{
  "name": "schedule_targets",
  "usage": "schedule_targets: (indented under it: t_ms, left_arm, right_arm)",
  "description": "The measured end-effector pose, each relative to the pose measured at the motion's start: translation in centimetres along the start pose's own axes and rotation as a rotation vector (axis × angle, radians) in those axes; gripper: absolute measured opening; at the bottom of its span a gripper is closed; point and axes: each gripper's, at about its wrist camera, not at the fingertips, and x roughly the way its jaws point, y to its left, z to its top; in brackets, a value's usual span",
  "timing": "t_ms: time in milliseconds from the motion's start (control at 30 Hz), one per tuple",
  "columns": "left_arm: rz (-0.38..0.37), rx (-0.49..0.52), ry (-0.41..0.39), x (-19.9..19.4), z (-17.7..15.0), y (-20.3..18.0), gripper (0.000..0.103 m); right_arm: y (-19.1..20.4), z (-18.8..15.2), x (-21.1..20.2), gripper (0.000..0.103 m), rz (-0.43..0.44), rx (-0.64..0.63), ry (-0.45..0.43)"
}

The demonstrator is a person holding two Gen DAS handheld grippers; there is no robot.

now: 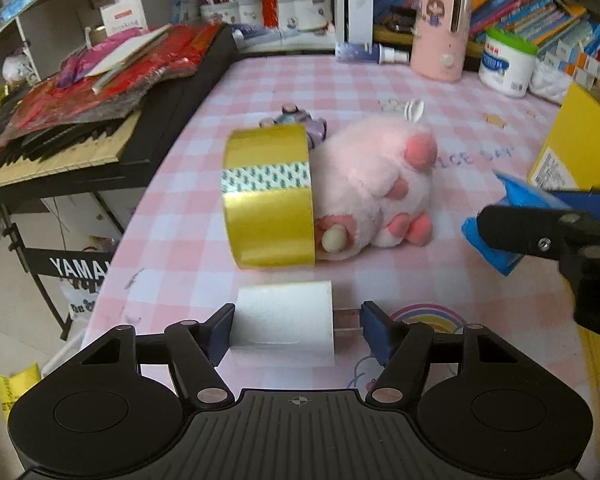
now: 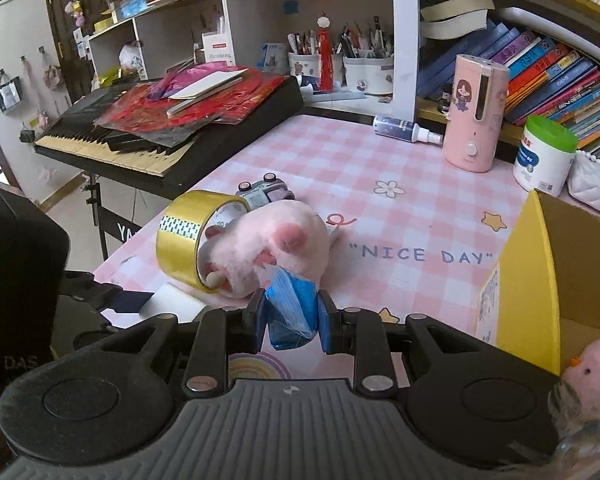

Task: Organize objects
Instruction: 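Carry the blue item and white charger with both tools over the yellow box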

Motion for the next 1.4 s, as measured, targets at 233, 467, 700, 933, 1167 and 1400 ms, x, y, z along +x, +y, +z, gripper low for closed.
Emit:
schedule_targets:
  t_ms: [233,467,700,933,1167,1400]
  left_arm:
    - [-0.040,-0.060,-0.086,-4.7,-0.4,1.4,0.066]
    - [-0.078,-0.100,-0.169,-9.8,-2.0,2.7,0.066]
    - [-0.105,-0.083,-0.198,-13.2,-5.5,3.1,0.066]
    - [-0.124,-0.068,-0.197,-16.9,-10.1,3.5,0.066]
    - [-0.151,-0.010,-0.176,-19.4,-13.8,2.9,0.066]
    - [-0.222,0.082,-0.162,-20.5,-15.8,0.6,0.066]
  right_arm:
    - [0.2,-0.4,-1.4,0.024,-0.035,0.022,-0.008]
    - [1.8,-1.7,-4.1,0.024,-0.061,0.011,-0.030]
    - [3.6,-4.1,-7.4,0.023,-0.094,0.035,-0.050]
    - [6.2,-7.8,-10.7,0.023,-0.096,0.072,-0.028]
    - [8.5,-11.6,-14.0,0.023,-0.113,0.109,-0.029]
    - [9.2,-15.5,-17.1,0.023,-0.162,0.170,-0.021]
